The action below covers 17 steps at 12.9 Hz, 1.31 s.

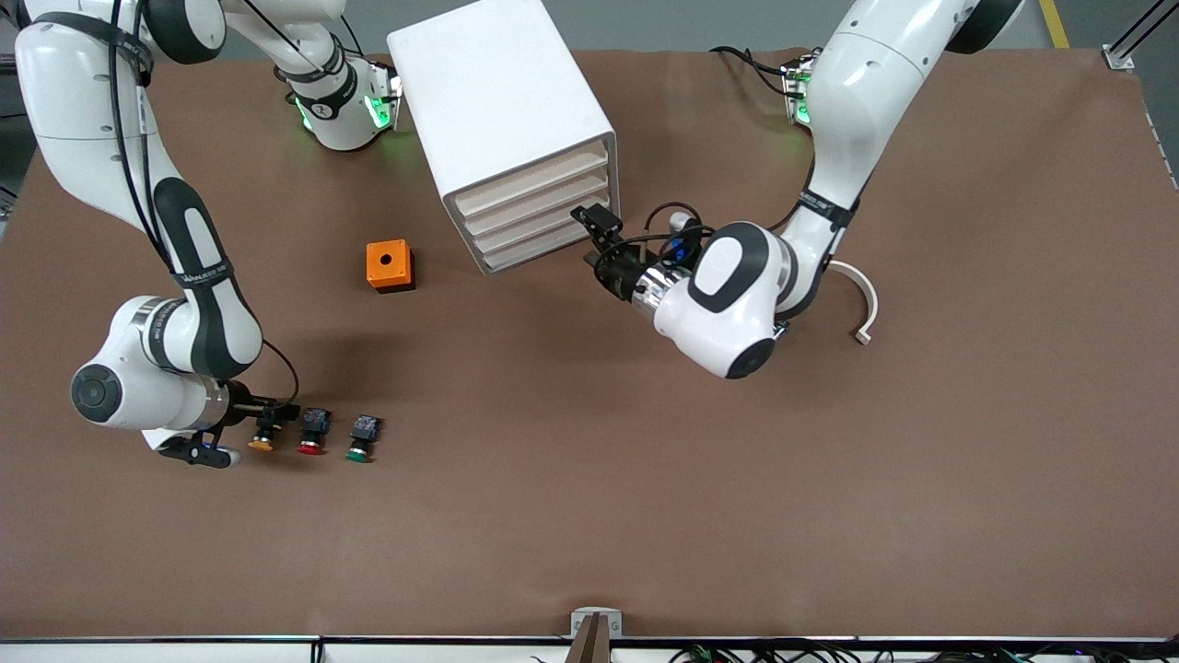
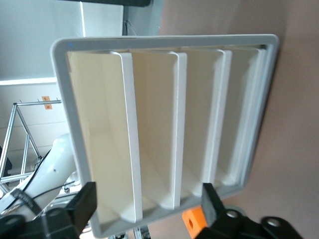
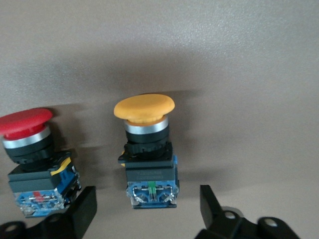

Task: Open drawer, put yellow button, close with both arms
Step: 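Grasp the drawer front with the left gripper and the yellow button with the right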

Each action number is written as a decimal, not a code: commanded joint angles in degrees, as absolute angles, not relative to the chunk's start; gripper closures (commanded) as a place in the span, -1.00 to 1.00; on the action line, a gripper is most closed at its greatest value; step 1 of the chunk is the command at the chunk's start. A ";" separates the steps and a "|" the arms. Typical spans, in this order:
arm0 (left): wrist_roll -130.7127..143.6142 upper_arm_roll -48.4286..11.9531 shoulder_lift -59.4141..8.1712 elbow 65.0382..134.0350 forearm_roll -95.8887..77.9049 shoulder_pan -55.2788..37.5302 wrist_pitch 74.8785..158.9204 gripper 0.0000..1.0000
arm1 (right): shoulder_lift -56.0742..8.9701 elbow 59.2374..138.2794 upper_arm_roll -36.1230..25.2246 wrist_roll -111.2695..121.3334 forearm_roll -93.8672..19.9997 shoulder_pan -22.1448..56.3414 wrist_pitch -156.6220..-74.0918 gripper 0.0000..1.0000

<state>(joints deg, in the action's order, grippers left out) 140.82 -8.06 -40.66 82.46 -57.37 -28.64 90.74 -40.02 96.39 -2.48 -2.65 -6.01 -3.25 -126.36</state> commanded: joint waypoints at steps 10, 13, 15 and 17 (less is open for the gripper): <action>144.58 -7.73 -45.61 81.30 -62.58 -32.43 82.71 -0.51 | -40.52 91.85 -2.20 -1.41 -7.73 -3.69 -121.22 0.86; 144.14 -7.82 -46.75 81.30 -63.90 -33.66 82.70 -0.34 | -39.20 87.64 -2.11 -1.41 -7.65 -3.43 -113.58 0.91; 143.35 -7.82 -47.37 81.30 -63.90 -34.36 82.71 -0.18 | -37.54 85.26 -2.11 0.34 -7.73 -3.51 -109.62 0.93; 141.51 -7.91 -47.64 81.30 -64.07 -34.80 82.71 -0.05 | -35.17 84.38 -2.11 0.62 -7.73 -3.34 -107.33 0.94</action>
